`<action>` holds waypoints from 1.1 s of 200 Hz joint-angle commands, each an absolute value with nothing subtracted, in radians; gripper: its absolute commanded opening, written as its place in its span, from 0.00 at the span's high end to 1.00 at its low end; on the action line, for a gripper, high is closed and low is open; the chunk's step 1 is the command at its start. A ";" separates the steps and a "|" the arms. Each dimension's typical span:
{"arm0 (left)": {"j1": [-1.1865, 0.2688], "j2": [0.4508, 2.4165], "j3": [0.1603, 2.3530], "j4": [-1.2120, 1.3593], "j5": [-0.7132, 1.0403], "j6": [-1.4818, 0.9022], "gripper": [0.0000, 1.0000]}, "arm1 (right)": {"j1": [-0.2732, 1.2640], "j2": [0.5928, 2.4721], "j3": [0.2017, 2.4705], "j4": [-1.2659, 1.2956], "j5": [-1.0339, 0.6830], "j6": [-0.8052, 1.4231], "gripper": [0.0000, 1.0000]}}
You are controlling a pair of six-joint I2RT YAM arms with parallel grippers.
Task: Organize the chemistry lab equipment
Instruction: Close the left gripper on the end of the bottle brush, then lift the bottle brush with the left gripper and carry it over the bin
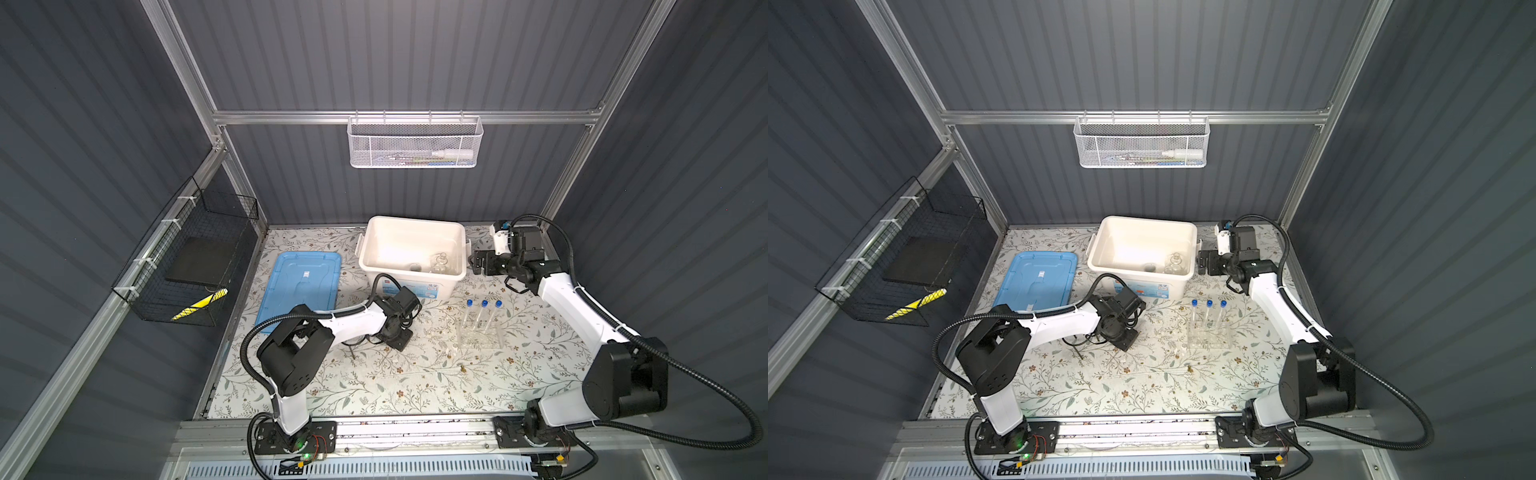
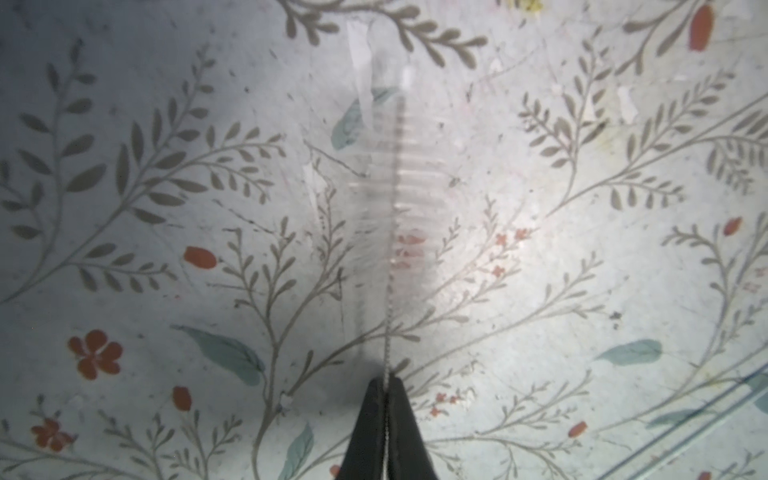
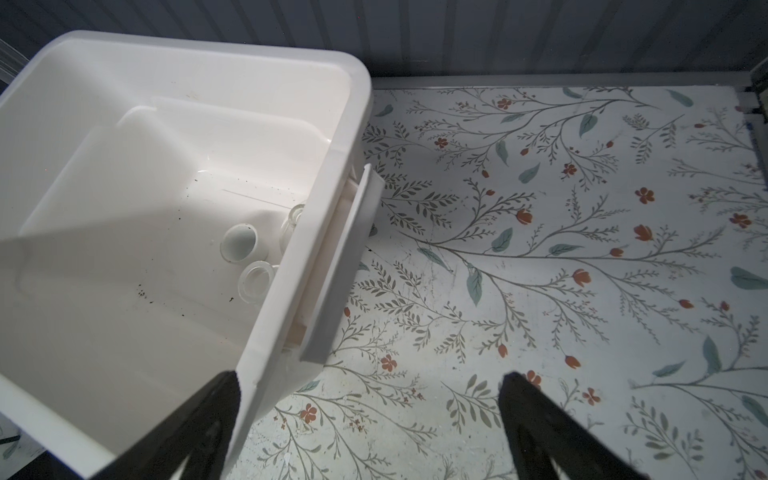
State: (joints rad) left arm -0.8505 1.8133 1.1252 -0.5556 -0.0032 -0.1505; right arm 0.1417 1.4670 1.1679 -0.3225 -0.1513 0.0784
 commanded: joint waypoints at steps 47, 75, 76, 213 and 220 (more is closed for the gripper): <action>-0.857 1.795 1.132 -0.528 0.005 -0.153 0.98 | 0.135 1.444 1.155 -0.324 -0.144 0.084 0.01; -0.857 1.780 1.147 -0.523 0.000 -0.147 0.99 | 0.136 1.442 1.154 -0.324 -0.142 0.089 0.01; -0.857 1.780 1.148 -0.523 0.000 -0.146 0.99 | 0.135 1.442 1.154 -0.324 -0.141 0.090 0.01; -0.856 1.686 1.242 -0.600 -0.003 -0.118 1.00 | 0.121 1.407 1.131 -0.287 -0.091 0.144 0.01; -0.857 1.675 1.252 -0.602 -0.007 -0.109 1.00 | 0.121 1.402 1.129 -0.284 -0.088 0.146 0.01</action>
